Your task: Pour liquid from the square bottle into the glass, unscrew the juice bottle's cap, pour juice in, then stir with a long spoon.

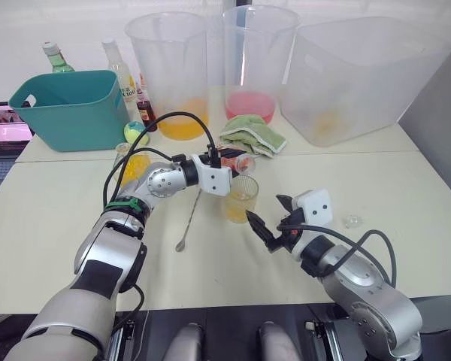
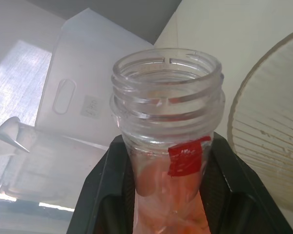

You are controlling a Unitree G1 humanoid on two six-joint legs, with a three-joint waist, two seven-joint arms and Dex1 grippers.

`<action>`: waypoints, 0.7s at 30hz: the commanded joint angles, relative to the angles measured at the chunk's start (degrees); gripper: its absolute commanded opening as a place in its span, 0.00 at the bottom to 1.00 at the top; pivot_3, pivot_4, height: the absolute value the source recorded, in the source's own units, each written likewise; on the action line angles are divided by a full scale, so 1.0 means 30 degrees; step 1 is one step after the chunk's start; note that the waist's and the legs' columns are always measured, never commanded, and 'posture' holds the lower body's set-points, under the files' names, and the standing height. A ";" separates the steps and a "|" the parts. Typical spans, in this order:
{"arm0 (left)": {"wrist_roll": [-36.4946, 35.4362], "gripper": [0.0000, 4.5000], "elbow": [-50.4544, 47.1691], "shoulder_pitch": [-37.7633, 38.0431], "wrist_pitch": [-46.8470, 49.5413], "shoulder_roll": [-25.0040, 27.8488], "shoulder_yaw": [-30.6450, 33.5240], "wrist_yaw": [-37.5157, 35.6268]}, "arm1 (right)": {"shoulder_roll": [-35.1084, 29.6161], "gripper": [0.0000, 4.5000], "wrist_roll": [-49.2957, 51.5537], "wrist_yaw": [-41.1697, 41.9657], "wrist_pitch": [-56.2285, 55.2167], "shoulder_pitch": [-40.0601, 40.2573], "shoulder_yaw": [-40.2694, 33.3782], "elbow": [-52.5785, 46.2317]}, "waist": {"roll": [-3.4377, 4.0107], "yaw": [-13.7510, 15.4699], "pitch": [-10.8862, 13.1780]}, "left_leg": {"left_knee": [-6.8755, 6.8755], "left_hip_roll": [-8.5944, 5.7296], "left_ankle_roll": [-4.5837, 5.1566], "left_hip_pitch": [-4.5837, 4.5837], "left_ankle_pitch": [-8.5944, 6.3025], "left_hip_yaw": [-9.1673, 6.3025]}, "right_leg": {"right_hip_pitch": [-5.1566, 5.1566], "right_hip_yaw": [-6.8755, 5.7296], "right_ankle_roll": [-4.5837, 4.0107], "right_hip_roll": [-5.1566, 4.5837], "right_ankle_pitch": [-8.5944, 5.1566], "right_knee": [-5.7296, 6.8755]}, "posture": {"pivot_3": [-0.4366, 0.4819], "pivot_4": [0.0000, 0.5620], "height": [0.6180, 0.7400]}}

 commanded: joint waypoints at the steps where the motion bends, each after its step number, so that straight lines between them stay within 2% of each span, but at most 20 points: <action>1: 0.0565 0.29 -0.0103 -0.0835 -0.0098 0.0414 -0.0224 0.1771 | 0.0128 0.99 0.0046 -0.0067 0.0072 -0.0271 -0.0062 -0.0615 | 0.0000 -0.0002 -0.0001 | 0.0000 0.0000 -0.0001 0.0000 0.0000 -0.0001 | 0.0000 0.0001 0.0000 0.0000 0.0000 0.0001 | 0.48 0.27 0.98; 21: 0.4454 0.29 0.0027 -0.1216 0.0356 0.1417 -0.3056 0.7537 | 0.0238 0.99 0.0057 -0.0074 0.0214 -0.0377 0.0097 -0.0728 | -0.0006 0.0003 -0.0004 | 0.0017 -0.0012 -0.0005 0.0000 0.0003 -0.0005 | -0.0005 -0.0001 0.0001 -0.0006 -0.0001 0.0037 | 0.48 0.27 0.98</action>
